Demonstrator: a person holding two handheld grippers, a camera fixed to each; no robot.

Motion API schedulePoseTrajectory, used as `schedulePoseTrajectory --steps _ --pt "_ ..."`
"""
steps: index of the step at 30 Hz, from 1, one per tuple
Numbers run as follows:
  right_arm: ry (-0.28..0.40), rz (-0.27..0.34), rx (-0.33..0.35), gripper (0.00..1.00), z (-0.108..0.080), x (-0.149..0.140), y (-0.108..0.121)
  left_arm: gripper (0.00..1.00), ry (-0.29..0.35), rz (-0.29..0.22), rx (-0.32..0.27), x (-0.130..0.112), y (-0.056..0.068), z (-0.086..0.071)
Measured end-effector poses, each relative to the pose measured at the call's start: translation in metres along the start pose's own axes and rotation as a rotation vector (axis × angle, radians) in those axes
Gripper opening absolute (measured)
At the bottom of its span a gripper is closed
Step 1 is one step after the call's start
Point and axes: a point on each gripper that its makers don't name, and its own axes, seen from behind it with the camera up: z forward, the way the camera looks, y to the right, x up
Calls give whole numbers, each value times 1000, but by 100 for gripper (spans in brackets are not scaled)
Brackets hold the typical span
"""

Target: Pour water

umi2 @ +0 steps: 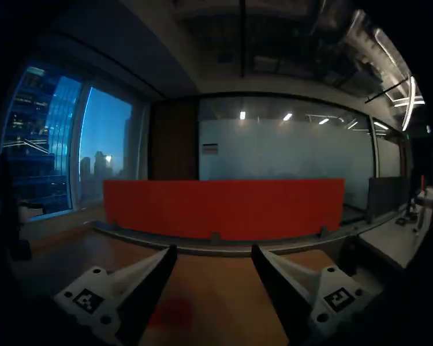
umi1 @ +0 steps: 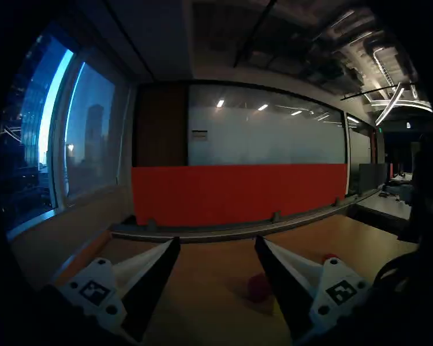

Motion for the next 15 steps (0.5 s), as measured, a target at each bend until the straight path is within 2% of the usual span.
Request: schedulePoseTrajectory --steps 9,15 --pt "10 24 221 99 -4 8 -41 97 -24 -6 -167 -5 38 -1" --pt "18 46 329 99 -10 14 -61 97 -15 -14 -254 1 59 -3"
